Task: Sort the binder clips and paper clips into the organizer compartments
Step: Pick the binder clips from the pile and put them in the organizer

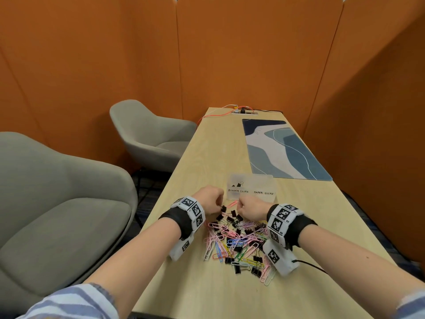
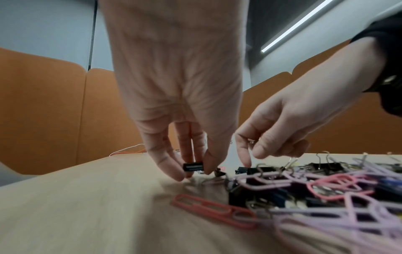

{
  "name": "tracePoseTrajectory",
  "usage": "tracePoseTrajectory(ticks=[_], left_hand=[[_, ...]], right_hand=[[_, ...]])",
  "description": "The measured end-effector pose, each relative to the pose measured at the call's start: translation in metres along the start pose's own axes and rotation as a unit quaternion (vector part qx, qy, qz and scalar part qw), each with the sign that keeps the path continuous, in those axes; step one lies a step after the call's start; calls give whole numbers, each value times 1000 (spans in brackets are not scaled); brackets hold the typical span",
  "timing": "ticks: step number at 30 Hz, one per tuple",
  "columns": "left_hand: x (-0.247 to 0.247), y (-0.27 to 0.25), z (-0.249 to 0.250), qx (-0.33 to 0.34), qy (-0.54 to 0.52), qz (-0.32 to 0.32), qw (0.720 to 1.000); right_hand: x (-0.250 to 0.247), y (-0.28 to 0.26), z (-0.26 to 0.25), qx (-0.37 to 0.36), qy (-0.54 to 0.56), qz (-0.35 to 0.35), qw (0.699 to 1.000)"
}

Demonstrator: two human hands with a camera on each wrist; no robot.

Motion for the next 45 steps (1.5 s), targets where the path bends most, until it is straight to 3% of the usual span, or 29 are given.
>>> tracePoseTrajectory(ticks=[5,9,15,19,23,27,32,38,42,45], left_hand=[[-6,-3,-1,7,-22,12,1000],[-17,-6,-1,4,-40,40,998],[-23,-6,7,20,-89,42,995],[-35,6,10,-14,-198,56,979],[-47,24,9,-56,-280,81,955],[-49,42,9,-113,-297,100,943],[-47,59,16,-162,-258,96,948],[-47,69,22,-157,-240,97,953],[-49,64,19,-138,-233,104,957],[-50,49,13,-119,-211,105,964]], right_hand=[[5,-1,-4,-16,-93,11,996],[5,4,0,-2,-85,-18,996],[1,3,15,17,73,-45,996],[-8,3,27,39,133,-58,989],[-21,9,41,71,300,-40,950],[-49,20,45,96,374,-4,922],[-80,52,41,131,268,104,949],[-71,70,29,142,214,128,958],[-72,65,23,113,250,138,952],[-73,51,14,52,203,173,962]])
Point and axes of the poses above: each hand's wrist, its own y-axis towards the middle knuckle, its own x-axis out of the palm, z = x × y, the point moved 4 cm from there along y, towards the middle knuckle, and after that the axes turned 1 degree about z, right-handed, at the moved point
